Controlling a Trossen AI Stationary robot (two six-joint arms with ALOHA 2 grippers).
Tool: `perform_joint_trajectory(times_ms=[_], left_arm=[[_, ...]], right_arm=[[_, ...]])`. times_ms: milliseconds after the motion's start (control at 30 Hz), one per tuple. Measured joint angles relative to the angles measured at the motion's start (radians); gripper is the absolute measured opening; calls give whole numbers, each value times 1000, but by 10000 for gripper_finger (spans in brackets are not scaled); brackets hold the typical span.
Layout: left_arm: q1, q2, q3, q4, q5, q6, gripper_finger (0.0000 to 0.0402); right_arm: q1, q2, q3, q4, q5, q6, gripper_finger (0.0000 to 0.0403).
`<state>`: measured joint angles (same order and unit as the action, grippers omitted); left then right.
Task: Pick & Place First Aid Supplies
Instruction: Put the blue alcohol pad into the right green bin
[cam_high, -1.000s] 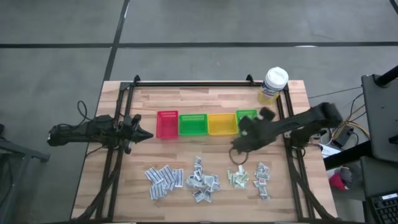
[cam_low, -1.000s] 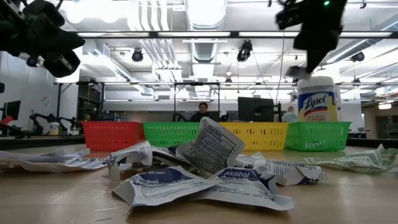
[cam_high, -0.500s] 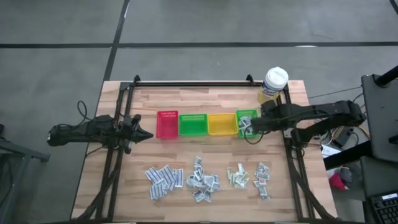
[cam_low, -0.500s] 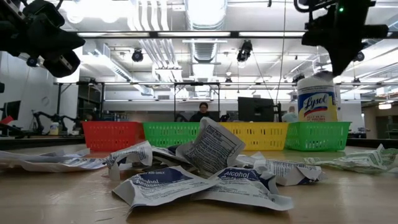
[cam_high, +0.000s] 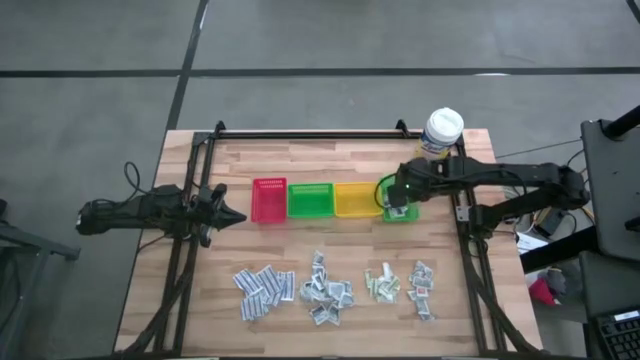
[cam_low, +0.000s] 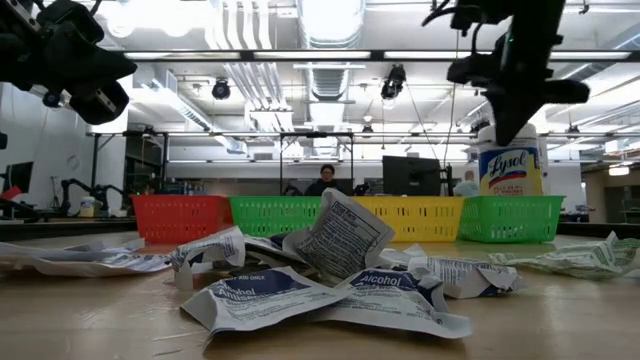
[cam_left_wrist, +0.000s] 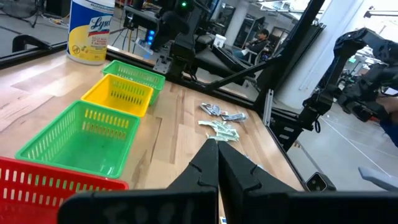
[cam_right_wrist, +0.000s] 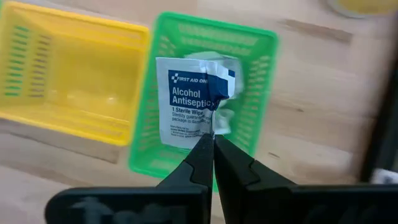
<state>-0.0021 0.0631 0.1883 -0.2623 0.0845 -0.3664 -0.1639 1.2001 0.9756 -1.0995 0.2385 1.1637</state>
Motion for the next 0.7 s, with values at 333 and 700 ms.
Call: perform_joint_trajectory(times_ms=[333,700], left_arm=[[0,0,0,0,0,0,0],[0,0,0,0,0,0,0]], right_arm=[[-61,88,-15,41,-61,-40,8],[-84,247,-17,41,-91,-92,9]])
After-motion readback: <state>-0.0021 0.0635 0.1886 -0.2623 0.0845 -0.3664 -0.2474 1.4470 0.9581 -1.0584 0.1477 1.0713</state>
